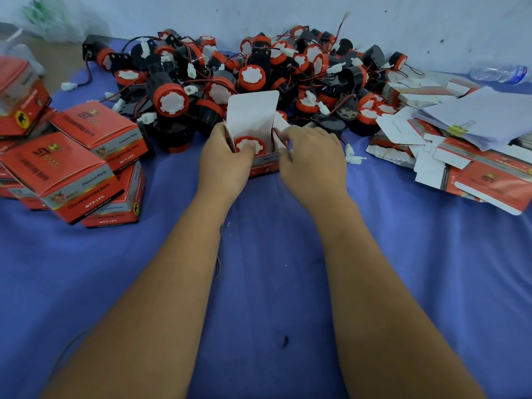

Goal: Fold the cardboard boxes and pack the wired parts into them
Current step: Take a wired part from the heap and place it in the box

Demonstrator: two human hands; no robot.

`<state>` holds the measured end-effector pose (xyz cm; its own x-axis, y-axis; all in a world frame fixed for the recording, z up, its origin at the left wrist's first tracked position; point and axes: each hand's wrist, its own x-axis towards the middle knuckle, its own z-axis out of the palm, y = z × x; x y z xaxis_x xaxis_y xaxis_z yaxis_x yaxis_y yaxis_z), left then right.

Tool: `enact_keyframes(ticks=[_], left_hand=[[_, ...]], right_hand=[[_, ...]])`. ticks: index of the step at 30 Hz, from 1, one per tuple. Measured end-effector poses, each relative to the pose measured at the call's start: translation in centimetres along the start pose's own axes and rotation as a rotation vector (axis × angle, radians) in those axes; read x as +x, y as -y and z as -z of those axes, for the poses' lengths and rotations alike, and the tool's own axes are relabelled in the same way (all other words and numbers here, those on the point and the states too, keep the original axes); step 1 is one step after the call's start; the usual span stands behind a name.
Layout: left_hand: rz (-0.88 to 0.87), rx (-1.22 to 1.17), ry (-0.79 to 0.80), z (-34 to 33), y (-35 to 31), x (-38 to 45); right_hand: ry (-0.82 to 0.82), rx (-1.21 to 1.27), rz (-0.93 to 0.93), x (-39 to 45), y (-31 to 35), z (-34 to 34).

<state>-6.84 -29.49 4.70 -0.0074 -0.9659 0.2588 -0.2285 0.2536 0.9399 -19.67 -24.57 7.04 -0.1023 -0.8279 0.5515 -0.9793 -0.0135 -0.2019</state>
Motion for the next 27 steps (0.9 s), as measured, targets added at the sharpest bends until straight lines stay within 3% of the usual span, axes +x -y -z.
enact_keyframes(ticks=[7, 12, 15, 20, 24, 27], left_hand=[[-0.007, 0.013, -0.003, -0.1, 0.1, 0.0], [-0.028, 0.041, 0.023, 0.1, 0.0, -0.1], [-0.055, 0.073, 0.04, 0.1, 0.0, 0.0], [-0.054, 0.109, 0.06, -0.1, 0.0, -0.1], [-0.05, 0.086, 0.073, -0.1, -0.1, -0.1], [-0.054, 0.087, 0.068, -0.1, -0.1, -0.1]], right_hand=[[0.125, 0.094, -0.23, 0.3, -0.3, 0.4], [0.054, 1.031, -0.569, 0.4, 0.5, 0.7], [0.035, 1.306, -0.734, 0.5, 0.7, 0.9], [0.075, 1.483, -0.821, 0.7, 0.3, 1.1], [0.174, 1.288, -0.788, 0.7, -0.3, 1.0], [0.173, 1.344, -0.757, 0.6, -0.4, 1.1]])
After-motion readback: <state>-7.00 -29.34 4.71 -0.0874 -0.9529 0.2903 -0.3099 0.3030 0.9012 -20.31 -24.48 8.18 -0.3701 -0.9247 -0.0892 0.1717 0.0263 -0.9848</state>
